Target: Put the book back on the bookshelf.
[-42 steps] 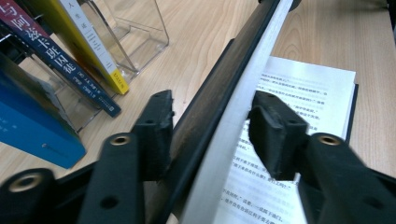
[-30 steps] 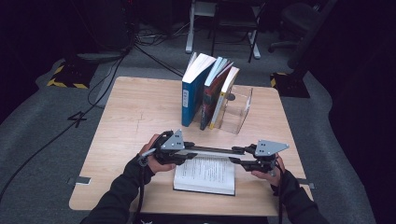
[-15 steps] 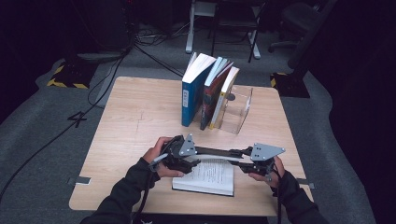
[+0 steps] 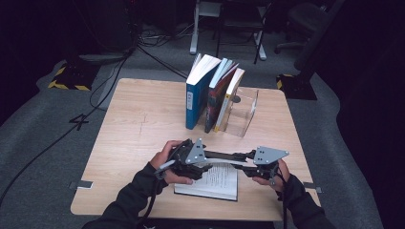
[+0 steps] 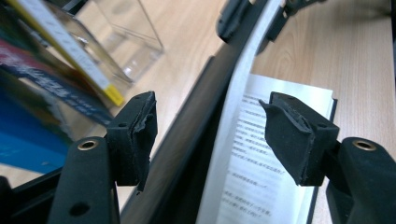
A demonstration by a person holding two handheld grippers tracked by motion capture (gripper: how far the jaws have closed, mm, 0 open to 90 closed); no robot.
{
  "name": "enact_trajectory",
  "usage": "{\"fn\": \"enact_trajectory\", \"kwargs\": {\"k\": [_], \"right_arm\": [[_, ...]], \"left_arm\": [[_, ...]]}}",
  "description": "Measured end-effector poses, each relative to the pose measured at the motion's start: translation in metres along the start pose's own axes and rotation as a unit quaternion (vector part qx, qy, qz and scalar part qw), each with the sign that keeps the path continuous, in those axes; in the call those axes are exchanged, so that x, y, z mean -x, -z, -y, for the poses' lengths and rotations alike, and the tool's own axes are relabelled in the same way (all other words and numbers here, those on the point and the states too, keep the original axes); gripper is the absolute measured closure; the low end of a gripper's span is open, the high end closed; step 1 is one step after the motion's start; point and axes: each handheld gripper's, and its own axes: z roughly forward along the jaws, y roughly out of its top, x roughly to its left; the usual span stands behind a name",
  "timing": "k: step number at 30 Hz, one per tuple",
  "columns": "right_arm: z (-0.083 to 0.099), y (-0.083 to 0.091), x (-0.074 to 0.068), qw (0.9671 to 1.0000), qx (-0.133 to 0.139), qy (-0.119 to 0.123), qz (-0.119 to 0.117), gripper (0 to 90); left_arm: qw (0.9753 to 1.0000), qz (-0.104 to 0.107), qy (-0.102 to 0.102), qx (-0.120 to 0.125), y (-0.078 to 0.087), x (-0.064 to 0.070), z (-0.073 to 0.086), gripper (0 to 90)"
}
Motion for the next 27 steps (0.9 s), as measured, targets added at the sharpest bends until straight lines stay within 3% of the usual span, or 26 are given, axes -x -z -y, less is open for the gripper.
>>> {"fn": "enact_trajectory", "kwargs": {"k": [3, 7, 11, 15, 22, 27], "right_arm": [[-0.001, -0.001, -0.001, 1.0, -0.003, 0.003, 0.0, 65.5], [-0.002, -0.001, -0.002, 1.0, -0.004, 0.003, 0.002, 65.6], [-0.003, -0.002, -0.003, 1.0, -0.004, 0.005, 0.001, 65.8], [-0.004, -0.002, -0.004, 0.9999, -0.005, 0.01, 0.0, 66.4], [-0.005, -0.003, -0.005, 0.9999, -0.006, 0.011, -0.001, 65.6], [-0.005, -0.004, -0.006, 0.9999, -0.006, 0.013, -0.001, 65.0]], "left_arm": [[0.9996, -0.007, 0.004, -0.026, -0.012, 0.006, -0.003, 35.0], [0.999, -0.028, 0.013, -0.031, -0.016, 0.008, -0.003, 38.2], [0.9982, -0.05, 0.026, -0.022, -0.017, 0.007, -0.003, 38.6], [0.9987, -0.038, 0.034, -0.009, -0.014, 0.002, -0.001, 36.2], [0.9986, -0.038, 0.009, -0.037, -0.013, 0.005, 0.003, 43.7], [0.9979, -0.041, -0.013, -0.049, -0.012, 0.006, 0.003, 54.9]]}}
